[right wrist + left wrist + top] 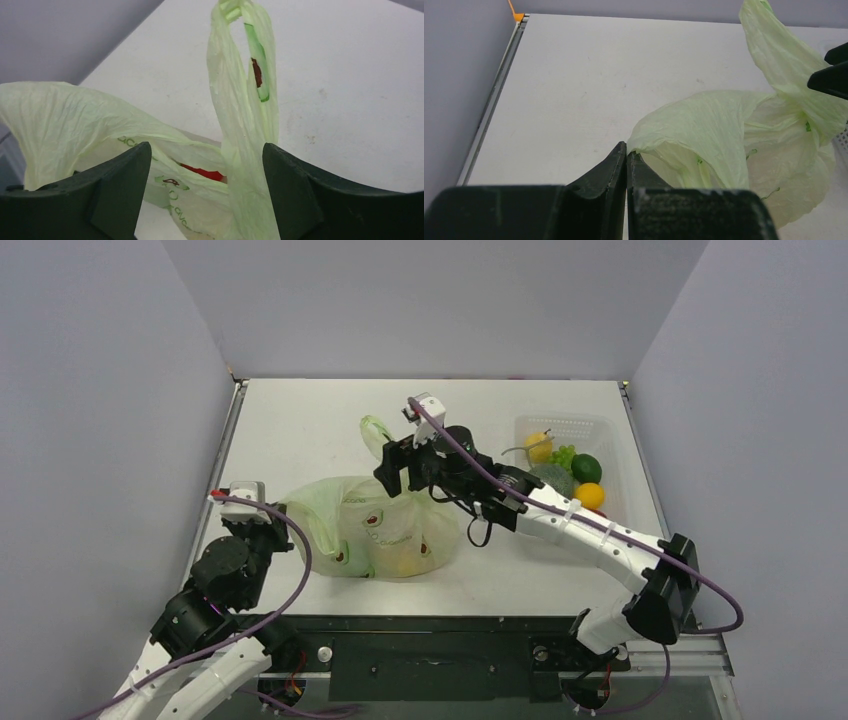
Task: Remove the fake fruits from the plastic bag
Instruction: Untie the plastic bag at the center of the board, then adjust the plastic bag at the center of the board.
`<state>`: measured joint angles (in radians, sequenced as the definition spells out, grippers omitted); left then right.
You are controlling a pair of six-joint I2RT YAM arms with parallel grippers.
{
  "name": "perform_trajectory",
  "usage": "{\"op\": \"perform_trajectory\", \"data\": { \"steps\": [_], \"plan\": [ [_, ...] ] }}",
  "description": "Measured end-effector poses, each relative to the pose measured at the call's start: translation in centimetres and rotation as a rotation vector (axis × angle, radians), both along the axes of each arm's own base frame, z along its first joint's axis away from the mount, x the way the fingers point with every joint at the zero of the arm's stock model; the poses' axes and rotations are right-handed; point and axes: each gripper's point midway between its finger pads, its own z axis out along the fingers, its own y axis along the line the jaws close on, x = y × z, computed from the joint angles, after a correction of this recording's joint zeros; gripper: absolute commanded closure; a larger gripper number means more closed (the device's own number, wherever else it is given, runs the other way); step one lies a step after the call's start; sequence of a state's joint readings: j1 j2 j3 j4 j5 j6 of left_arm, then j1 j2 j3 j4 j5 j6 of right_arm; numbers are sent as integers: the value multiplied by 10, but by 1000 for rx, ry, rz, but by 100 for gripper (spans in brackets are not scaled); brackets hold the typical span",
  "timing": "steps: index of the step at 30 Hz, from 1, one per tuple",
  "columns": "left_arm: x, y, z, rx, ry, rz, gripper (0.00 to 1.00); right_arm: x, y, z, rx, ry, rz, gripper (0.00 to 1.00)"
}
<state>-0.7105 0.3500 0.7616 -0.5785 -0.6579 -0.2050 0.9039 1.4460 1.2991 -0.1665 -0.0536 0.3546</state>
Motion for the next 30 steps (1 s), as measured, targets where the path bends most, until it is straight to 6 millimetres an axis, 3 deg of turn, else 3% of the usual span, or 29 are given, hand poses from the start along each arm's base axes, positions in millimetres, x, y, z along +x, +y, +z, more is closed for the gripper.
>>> {"op": "perform_trajectory", "data": {
  "steps": [10,15,17,24,27,30],
  "plan": [
    [5,-5,-5,25,24,-10,100,52,1,-32,-388,-98,-259,16],
    [6,-8,-7,31,35,-20,100,63,14,-43,-488,-127,-318,20],
    [6,-9,-8,30,37,-27,100,65,20,-46,-519,-142,-348,32],
    [6,-13,-8,26,39,-50,100,75,44,-56,-578,-181,-407,100],
    [6,-14,-8,24,40,-53,100,80,52,-54,-571,-182,-409,100],
    [5,-16,-8,8,44,-60,100,87,62,-37,-513,-194,-410,100]
  ]
}}
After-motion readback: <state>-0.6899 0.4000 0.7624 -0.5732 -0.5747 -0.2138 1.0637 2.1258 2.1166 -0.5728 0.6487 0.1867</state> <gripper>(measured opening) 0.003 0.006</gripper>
